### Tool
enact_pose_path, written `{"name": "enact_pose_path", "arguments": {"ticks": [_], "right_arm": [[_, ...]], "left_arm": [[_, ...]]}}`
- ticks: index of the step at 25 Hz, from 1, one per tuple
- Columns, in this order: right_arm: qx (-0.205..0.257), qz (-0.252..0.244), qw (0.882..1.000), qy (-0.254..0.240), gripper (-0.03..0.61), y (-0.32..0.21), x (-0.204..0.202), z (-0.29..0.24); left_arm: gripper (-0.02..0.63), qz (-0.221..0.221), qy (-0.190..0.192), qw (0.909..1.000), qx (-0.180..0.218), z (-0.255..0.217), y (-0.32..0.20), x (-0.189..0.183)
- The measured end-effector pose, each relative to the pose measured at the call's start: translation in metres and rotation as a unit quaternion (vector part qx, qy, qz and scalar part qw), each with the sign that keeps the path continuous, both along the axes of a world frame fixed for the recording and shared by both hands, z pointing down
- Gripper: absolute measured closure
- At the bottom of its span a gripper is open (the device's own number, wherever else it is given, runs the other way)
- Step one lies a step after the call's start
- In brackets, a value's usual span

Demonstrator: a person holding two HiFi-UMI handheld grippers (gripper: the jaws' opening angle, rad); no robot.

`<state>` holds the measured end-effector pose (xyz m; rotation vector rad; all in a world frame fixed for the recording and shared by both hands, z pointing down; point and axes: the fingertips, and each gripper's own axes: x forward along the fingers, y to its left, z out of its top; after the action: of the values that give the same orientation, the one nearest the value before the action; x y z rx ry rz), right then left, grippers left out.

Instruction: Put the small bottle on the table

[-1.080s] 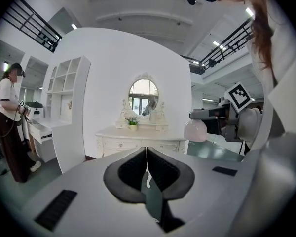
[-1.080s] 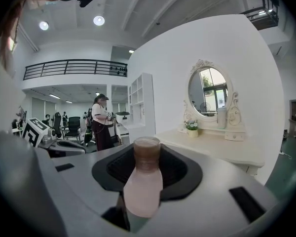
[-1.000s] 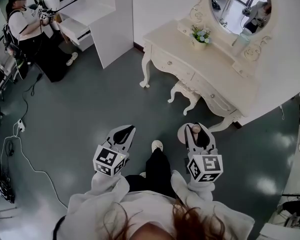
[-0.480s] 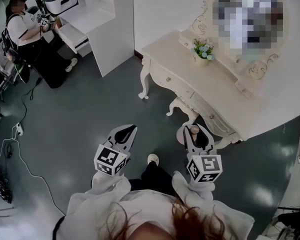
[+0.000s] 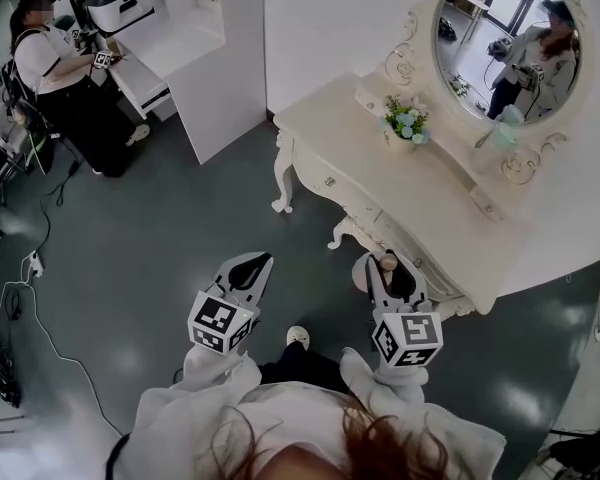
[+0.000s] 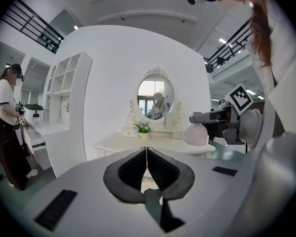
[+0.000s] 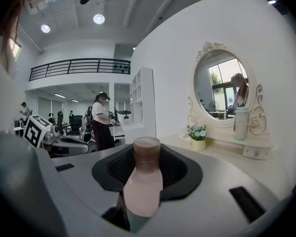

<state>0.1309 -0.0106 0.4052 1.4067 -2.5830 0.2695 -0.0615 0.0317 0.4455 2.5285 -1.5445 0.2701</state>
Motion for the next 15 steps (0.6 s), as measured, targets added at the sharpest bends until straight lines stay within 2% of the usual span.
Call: {"name": "enact_pose_path", "arguments": {"ticks": [15], "right_arm": [[0.01,-0.015,1.0,-0.004,0.425,-0.071,0.009,0.003]], "left_arm": [[0.595,-0.019,0.0,0.9998,0.011,0.002,-0.065,0.011]]}}
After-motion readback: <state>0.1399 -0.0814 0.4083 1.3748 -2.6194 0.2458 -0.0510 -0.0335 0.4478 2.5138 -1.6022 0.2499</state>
